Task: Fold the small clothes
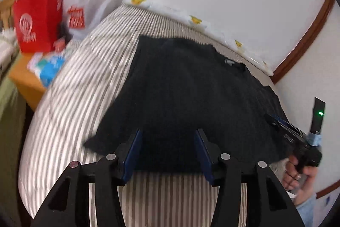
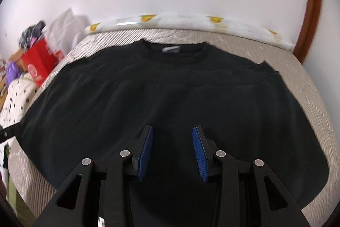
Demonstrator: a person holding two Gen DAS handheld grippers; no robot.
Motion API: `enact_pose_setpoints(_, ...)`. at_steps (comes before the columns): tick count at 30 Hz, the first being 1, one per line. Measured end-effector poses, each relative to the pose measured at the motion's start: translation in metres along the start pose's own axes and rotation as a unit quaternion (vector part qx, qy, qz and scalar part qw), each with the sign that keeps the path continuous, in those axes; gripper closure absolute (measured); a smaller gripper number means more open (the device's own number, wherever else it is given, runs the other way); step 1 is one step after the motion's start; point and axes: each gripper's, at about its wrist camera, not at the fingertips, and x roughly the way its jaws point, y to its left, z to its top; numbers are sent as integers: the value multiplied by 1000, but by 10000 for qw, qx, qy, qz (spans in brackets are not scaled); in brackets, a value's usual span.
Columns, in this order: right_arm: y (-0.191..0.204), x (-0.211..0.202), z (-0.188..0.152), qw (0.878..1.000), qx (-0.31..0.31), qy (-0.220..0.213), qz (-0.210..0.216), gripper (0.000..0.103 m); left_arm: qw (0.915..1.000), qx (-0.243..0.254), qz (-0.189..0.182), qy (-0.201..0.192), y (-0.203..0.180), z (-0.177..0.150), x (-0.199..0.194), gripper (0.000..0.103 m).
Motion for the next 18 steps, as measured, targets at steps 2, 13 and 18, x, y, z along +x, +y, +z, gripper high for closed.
enact_pose_setpoints(2,11,-1,-7,9998,-127,-65,-150,64,9998,-180,-88,3,11,-14,-3,54)
enact_pose_setpoints(13,20,14,-16,9980,-338,-22,-532,65,9948,-891,-495,-21,38,-38,7,54)
enact_pose_setpoints(18,18,6,-16,9982,-209,-54,-562,65,9918,-1049,-724,-113,41,-34,13,54)
